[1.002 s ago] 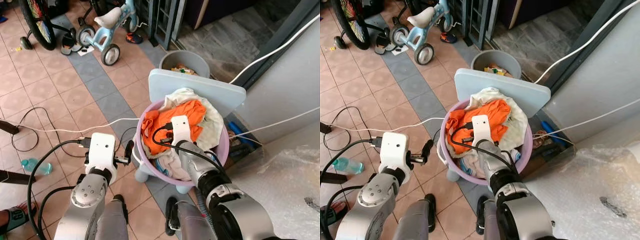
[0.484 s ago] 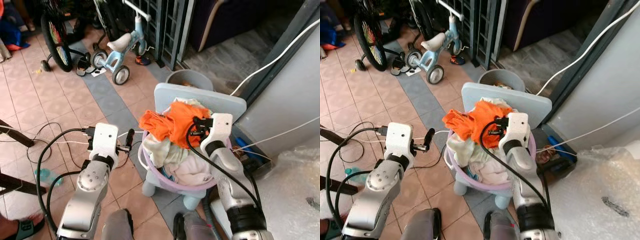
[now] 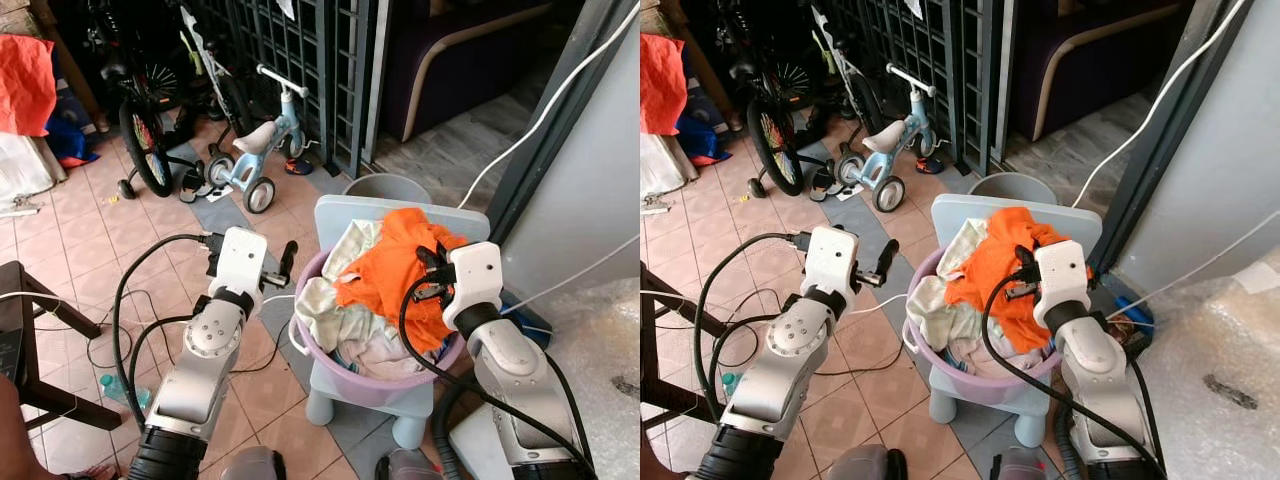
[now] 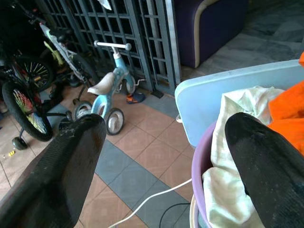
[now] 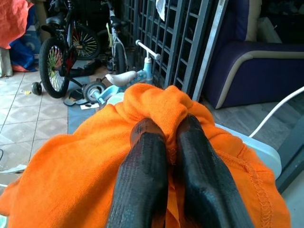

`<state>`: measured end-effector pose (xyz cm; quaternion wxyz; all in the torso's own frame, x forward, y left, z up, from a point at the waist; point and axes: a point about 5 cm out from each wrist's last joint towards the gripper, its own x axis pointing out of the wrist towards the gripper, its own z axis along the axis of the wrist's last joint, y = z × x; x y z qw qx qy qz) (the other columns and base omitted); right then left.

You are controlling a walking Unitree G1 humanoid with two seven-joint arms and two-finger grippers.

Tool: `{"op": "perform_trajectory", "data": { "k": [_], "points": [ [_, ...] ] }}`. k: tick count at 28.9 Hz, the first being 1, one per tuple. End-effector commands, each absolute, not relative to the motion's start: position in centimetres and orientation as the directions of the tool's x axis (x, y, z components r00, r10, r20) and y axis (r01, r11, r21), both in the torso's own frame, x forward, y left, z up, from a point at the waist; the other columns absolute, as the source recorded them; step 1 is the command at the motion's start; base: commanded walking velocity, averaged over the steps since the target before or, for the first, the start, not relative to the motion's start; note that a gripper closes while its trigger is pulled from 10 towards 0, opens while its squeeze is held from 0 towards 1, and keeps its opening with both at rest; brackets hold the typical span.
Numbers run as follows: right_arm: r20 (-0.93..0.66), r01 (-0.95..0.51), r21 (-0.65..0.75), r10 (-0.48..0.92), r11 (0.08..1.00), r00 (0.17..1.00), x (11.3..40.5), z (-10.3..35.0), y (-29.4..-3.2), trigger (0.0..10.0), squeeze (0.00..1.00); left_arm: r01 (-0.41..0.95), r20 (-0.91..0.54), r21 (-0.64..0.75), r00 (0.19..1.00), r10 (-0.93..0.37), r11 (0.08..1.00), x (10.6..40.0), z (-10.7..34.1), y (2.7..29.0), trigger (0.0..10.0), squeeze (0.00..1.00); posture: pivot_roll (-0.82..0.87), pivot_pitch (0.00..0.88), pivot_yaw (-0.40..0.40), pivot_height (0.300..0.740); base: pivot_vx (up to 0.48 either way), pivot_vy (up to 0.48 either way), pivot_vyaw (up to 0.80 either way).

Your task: Clothes washing

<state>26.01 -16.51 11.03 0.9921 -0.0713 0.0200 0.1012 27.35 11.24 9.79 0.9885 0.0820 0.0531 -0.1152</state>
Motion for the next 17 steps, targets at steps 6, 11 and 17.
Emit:
{"op": "perform_trajectory", "data": {
  "k": [6,11,17],
  "points": [
    [0.001,0.043,0.014,-0.043,0.999,0.999,27.2,11.3,-15.1,10.0,0.0,0.104,-0.122,0.101,0.988,-0.091,0.989,27.7,9.0,12.9,10.0,0.0,0.01,0.0,0.033,0.74,0.0,0.0,-0.2],
    [0.017,-0.008,-0.021,0.008,1.0,1.0,28.1,11.2,-14.1,10.0,0.0,0.157,-0.148,0.116,0.979,-0.14,0.981,28.1,8.3,12.3,10.0,0.0,0.0,0.0,0.04,0.74,0.0,0.0,-0.78],
    [0.029,0.043,-0.037,-0.042,0.998,0.999,28.7,11.4,-15.7,10.0,0.0,0.134,-0.161,0.096,0.98,-0.118,0.986,28.4,7.9,12.6,10.0,0.0,-0.01,0.0,0.039,0.74,-0.292,0.0,-0.78]
  ]
}}
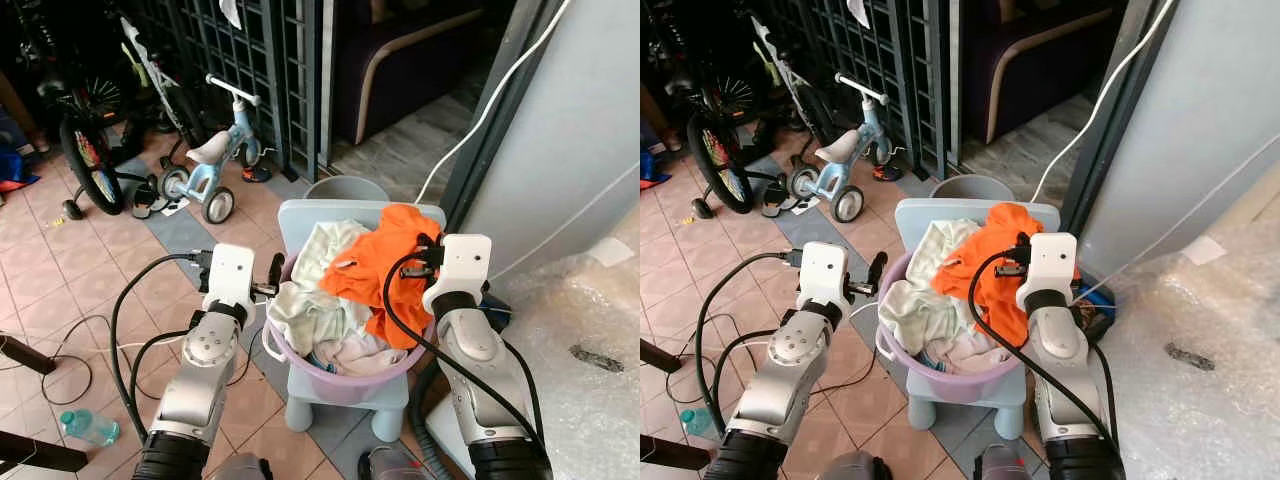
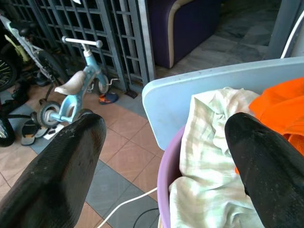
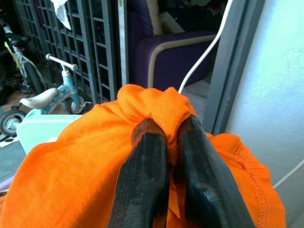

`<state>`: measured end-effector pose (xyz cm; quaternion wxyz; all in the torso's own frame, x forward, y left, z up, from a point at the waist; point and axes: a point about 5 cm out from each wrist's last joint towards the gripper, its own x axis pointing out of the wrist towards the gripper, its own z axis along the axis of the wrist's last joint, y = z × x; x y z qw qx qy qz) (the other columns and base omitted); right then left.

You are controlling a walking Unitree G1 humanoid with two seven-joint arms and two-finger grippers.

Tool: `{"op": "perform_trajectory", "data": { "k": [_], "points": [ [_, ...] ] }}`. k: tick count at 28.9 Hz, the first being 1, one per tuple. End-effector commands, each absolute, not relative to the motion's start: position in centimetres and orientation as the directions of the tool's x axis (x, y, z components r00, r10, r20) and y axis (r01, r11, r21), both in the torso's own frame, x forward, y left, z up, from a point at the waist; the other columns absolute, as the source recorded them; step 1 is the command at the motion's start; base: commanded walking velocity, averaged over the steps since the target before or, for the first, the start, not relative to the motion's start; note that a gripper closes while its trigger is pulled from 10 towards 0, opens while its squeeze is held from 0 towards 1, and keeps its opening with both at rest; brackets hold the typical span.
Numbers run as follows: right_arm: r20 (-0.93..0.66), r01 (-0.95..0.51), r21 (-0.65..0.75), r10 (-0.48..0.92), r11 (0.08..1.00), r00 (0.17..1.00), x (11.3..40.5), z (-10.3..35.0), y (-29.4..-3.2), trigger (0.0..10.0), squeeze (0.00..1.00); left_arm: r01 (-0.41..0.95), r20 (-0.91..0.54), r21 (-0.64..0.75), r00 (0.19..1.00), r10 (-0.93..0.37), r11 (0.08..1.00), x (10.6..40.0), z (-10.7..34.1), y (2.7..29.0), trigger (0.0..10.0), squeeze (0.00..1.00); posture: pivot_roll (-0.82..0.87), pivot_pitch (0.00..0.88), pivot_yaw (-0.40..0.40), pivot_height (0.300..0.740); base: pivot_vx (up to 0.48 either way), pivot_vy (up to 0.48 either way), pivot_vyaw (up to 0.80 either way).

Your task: Clothes washing

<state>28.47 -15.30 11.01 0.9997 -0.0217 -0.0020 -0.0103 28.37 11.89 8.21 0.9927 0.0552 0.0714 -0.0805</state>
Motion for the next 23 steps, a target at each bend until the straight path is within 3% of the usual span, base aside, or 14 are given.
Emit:
{"op": "perform_trajectory", "data": {
  "k": [1,11,23],
  "points": [
    [0.029,0.043,-0.037,-0.042,0.998,0.999,28.7,11.4,-15.7,10.0,0.0,0.134,-0.161,0.096,0.98,-0.118,0.986,28.4,7.9,12.6,10.0,0.0,-0.01,0.0,0.039,0.74,-0.341,0.0,-0.78],
    [0.071,0.052,-0.047,-0.049,0.998,0.996,29.3,12.1,-15.5,10.0,0.0,0.156,-0.144,0.08,0.979,-0.143,0.984,28.8,7.9,11.6,10.0,0.0,-0.02,0.0,0.031,0.74,-0.346,0.0,-0.77],
    [0.097,0.064,-0.073,-0.057,0.995,0.994,29.6,13.1,-16.1,10.0,0.0,0.101,-0.118,0.026,0.988,-0.097,0.995,29.1,8.7,11.6,10.0,0.0,-0.02,0.0,0.021,0.74,-0.293,0.0,-0.06]
  ]
}}
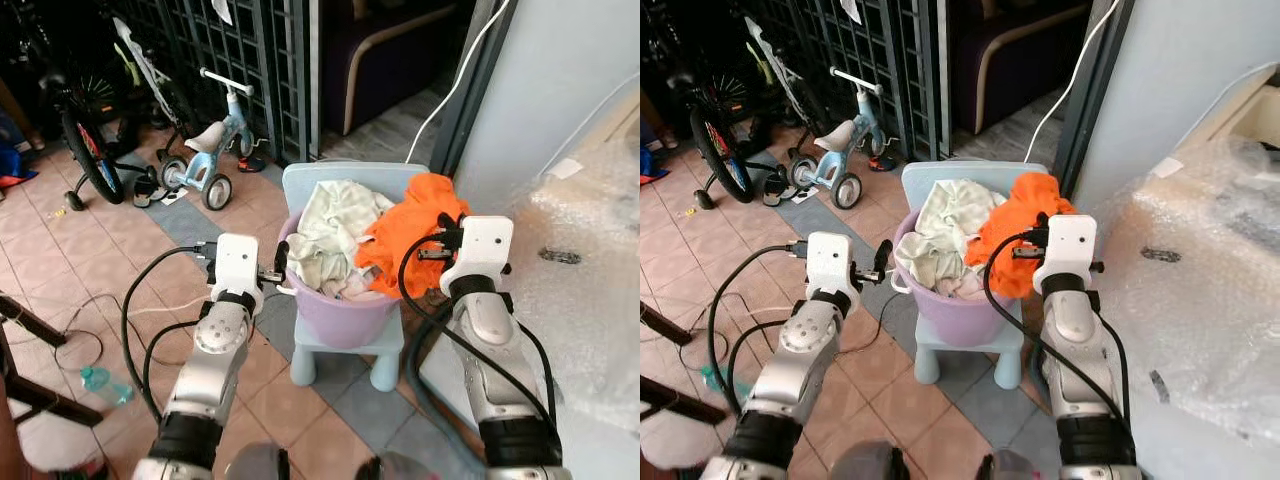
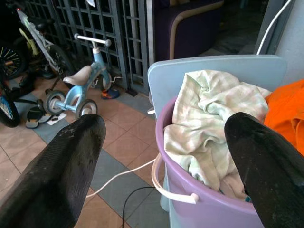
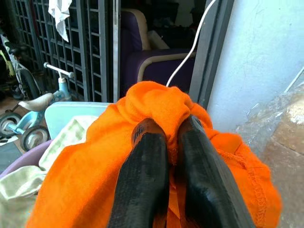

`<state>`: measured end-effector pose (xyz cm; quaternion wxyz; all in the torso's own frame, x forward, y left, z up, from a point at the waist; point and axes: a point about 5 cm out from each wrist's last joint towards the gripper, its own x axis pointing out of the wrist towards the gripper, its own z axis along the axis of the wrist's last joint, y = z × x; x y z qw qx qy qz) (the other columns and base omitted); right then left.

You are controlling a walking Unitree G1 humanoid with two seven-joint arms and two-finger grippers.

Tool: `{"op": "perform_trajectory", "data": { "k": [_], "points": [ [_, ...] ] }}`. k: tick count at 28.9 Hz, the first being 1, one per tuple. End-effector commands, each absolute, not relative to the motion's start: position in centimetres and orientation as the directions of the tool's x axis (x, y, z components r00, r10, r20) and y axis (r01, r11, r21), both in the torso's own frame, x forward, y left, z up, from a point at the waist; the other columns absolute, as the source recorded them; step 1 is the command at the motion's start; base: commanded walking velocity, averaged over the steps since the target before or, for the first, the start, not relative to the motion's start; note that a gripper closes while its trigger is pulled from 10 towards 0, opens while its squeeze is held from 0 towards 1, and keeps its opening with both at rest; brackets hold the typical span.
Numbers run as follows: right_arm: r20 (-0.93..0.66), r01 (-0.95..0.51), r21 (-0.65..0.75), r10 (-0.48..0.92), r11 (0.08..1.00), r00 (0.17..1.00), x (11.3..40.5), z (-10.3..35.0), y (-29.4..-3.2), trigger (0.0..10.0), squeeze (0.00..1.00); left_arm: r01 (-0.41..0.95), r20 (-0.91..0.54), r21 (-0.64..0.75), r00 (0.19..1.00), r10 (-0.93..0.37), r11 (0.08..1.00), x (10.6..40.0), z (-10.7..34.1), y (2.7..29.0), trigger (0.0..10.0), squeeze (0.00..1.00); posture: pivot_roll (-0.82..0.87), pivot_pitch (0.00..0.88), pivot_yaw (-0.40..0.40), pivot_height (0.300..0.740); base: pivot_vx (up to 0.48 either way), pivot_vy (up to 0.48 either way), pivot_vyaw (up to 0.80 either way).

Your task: Clothes washing

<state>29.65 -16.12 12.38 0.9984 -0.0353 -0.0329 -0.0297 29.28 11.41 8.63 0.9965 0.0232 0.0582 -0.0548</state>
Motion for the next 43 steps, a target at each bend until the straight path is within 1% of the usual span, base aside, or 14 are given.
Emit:
{"op": "perform_trajectory", "data": {
  "k": [1,4,7,11,15,18,21,23,28,32,36,43],
  "points": [
    [0.086,0.075,-0.081,-0.068,0.994,0.994,29.3,12.7,-16.2,10.0,0.0,0.112,-0.122,0.009,0.986,-0.111,0.994,28.9,8.4,11.4,10.0,0.0,-0.02,0.0,0.01,0.74,0.0,0.0,-0.8],
    [0.071,0.1,-0.082,-0.094,0.992,0.993,29.0,12.3,-16.3,10.0,0.0,0.138,-0.109,-0.003,0.984,-0.138,0.99,28.8,8.5,11.2,10.0,0.0,-0.01,0.0,-0.001,0.74,0.0,0.0,-0.8],
    [0.089,0.069,-0.088,-0.061,0.994,0.994,29.3,12.5,-15.7,10.0,0.0,0.125,-0.074,-0.05,0.989,-0.128,0.991,29.2,9.2,11.8,10.0,0.0,-0.02,0.0,0.023,0.74,0.0,-0.213,-0.8],
    [0.105,0.078,-0.093,-0.068,0.993,0.992,29.9,13.0,-16.0,10.0,0.0,0.122,-0.093,-0.049,0.988,-0.126,0.991,29.2,8.9,12.0,10.0,0.0,-0.03,0.0,0.038,0.74,0.0,-0.357,-0.78],
    [0.119,0.091,-0.091,-0.08,0.992,0.99,30.2,13.3,-16.3,10.0,0.0,0.139,-0.092,-0.054,0.985,-0.143,0.989,29.2,8.8,11.6,10.0,0.0,-0.03,0.0,0.045,0.74,0.0,-0.368,-0.67],
    [0.132,0.104,-0.091,-0.092,0.99,0.987,30.6,13.7,-16.5,10.0,0.0,0.162,-0.084,-0.062,0.982,-0.166,0.985,29.5,9.1,10.9,10.0,0.0,-0.04,0.0,0.055,0.74,0.0,-0.318,-0.61],
    [0.14,0.1,-0.09,-0.087,0.991,0.986,30.7,13.8,-16.3,10.0,0.0,0.158,-0.079,-0.074,0.983,-0.164,0.985,29.8,9.3,10.9,10.0,0.0,-0.04,0.0,0.056,0.74,0.0,0.0,-0.51],
    [0.148,0.09,-0.088,-0.076,0.992,0.986,30.6,13.9,-16.1,10.0,0.0,0.159,-0.06,-0.077,0.985,-0.164,0.984,30.0,9.6,11.0,10.0,0.0,-0.04,0.0,0.055,0.74,0.0,0.0,0.0],
    [0.149,0.054,-0.101,-0.038,0.993,0.988,30.3,13.7,-15.4,10.0,0.0,0.146,-0.066,-0.104,0.986,-0.153,0.984,29.7,9.5,11.3,10.0,0.0,-0.04,0.0,0.046,0.74,0.0,0.0,0.0],
    [0.147,0.049,-0.101,-0.034,0.994,0.989,30.4,13.6,-15.4,10.0,0.0,0.135,-0.073,-0.114,0.987,-0.144,0.984,29.5,9.2,11.5,10.0,0.0,-0.03,0.0,0.044,0.74,0.0,0.0,0.0],
    [0.15,0.05,-0.108,-0.033,0.993,0.988,30.4,13.7,-15.4,10.0,0.0,0.135,-0.072,-0.117,0.987,-0.144,0.984,29.4,9.2,11.5,10.0,0.0,-0.03,0.0,0.045,0.74,0.247,0.0,0.0],
    [0.16,0.065,-0.12,-0.045,0.991,0.986,30.8,14.0,-15.7,10.0,0.0,0.125,-0.081,-0.137,0.987,-0.137,0.983,29.6,9.2,11.8,10.0,0.0,-0.02,0.0,0.039,0.74,0.385,0.287,0.0]
  ]
}}
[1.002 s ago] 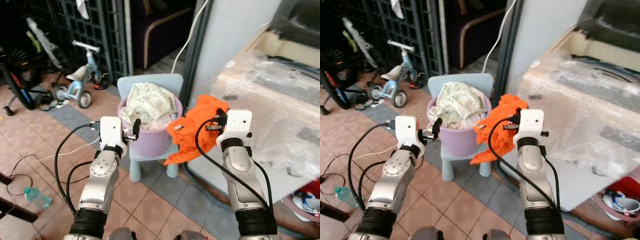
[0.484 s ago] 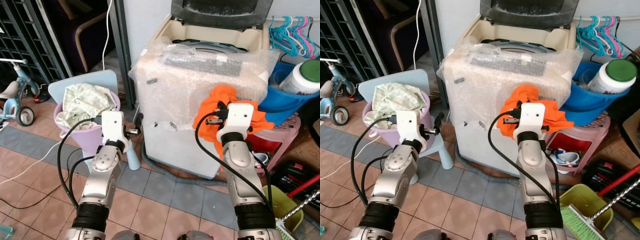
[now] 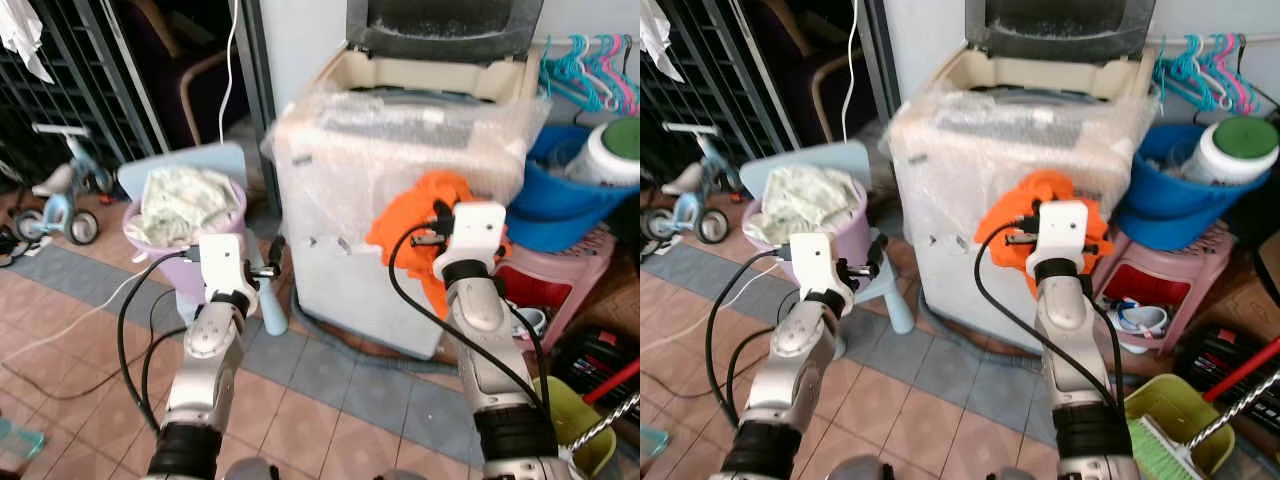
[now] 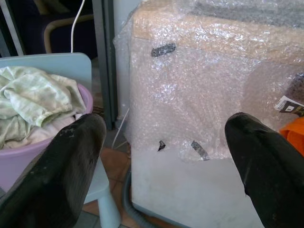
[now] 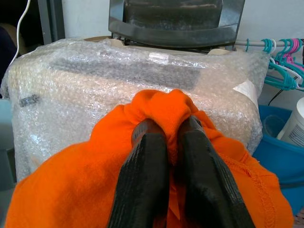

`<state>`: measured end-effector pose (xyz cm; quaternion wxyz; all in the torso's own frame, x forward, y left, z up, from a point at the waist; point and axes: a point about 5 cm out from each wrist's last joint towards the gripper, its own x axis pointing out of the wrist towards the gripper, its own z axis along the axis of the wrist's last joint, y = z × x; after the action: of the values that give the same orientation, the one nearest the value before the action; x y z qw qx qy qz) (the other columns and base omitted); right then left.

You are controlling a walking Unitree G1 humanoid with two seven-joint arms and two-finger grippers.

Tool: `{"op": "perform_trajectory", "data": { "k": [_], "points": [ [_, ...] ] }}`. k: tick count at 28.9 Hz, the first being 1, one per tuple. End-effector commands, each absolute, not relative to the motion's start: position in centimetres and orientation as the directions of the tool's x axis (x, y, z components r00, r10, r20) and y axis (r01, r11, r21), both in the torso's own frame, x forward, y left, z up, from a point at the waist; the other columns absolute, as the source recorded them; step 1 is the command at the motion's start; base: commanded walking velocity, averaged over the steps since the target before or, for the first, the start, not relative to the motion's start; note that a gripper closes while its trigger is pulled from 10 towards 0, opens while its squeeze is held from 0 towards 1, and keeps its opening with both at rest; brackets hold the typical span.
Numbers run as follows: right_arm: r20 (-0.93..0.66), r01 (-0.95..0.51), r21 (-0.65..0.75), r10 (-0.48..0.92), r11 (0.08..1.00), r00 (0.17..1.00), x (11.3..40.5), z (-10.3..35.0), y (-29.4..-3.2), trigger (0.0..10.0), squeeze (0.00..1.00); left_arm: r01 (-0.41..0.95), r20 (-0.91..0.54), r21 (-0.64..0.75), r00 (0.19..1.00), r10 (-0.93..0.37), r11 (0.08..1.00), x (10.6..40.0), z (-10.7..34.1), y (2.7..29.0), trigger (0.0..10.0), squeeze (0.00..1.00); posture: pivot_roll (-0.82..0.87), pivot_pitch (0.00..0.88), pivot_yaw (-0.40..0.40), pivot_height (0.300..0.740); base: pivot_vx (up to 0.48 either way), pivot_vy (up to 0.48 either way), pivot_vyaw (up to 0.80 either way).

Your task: Clothes washing

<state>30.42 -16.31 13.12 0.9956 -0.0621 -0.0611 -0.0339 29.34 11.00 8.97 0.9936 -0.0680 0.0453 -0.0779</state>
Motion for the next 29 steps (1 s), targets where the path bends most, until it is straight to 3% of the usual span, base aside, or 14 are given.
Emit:
{"op": "perform_trajectory", "data": {
  "k": [1,7,29],
  "points": [
    [0.159,0.067,-0.121,-0.047,0.99,0.986,30.8,14.0,-15.7,10.0,0.0,0.122,-0.085,-0.139,0.987,-0.135,0.983,29.6,9.2,11.8,10.0,0.0,-0.02,0.0,0.039,0.74,0.386,0.285,0.0],
    [0.142,0.064,-0.132,-0.045,0.989,0.989,30.5,13.4,-15.8,10.0,0.0,0.132,-0.085,-0.134,0.986,-0.144,0.982,29.3,9.0,11.9,10.0,0.0,-0.02,0.0,0.042,0.74,0.382,0.288,0.0],
    [0.096,0.019,-0.151,-0.004,0.988,0.995,30.0,12.3,-14.5,10.0,0.0,0.139,-0.125,-0.117,0.98,-0.153,0.983,28.6,8.1,11.7,10.0,0.0,-0.02,0.0,0.041,0.74,0.0,0.0,0.0]
  ]
}}
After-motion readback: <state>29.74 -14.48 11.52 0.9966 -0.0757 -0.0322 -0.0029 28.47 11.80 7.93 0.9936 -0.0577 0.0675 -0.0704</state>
